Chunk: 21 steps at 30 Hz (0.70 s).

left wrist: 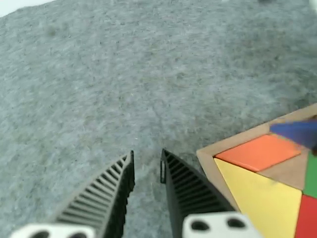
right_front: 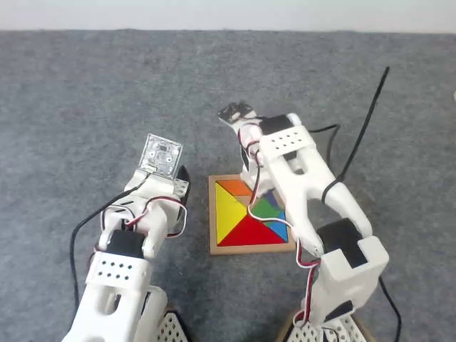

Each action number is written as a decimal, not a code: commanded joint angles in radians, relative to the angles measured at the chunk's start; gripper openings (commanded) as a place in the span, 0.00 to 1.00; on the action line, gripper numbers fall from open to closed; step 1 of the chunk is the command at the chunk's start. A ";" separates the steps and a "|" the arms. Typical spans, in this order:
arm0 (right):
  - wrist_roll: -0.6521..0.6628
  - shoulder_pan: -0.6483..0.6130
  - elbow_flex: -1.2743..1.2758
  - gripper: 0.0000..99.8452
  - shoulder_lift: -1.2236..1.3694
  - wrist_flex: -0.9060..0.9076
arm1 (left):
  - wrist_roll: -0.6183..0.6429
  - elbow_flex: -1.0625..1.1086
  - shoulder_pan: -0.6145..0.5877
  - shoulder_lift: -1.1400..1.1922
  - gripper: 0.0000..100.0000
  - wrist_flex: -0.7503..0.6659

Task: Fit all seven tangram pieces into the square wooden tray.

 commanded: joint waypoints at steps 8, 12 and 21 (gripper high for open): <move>0.061 -0.041 0.052 0.01 -0.068 -0.093 | -0.011 -0.010 0.008 -0.009 0.09 -0.025; 0.112 -0.035 0.051 0.01 -0.068 -0.085 | -0.011 -0.010 0.008 -0.009 0.09 -0.025; 0.112 0.002 0.051 0.13 -0.068 -0.085 | -0.011 -0.010 0.008 -0.009 0.09 -0.023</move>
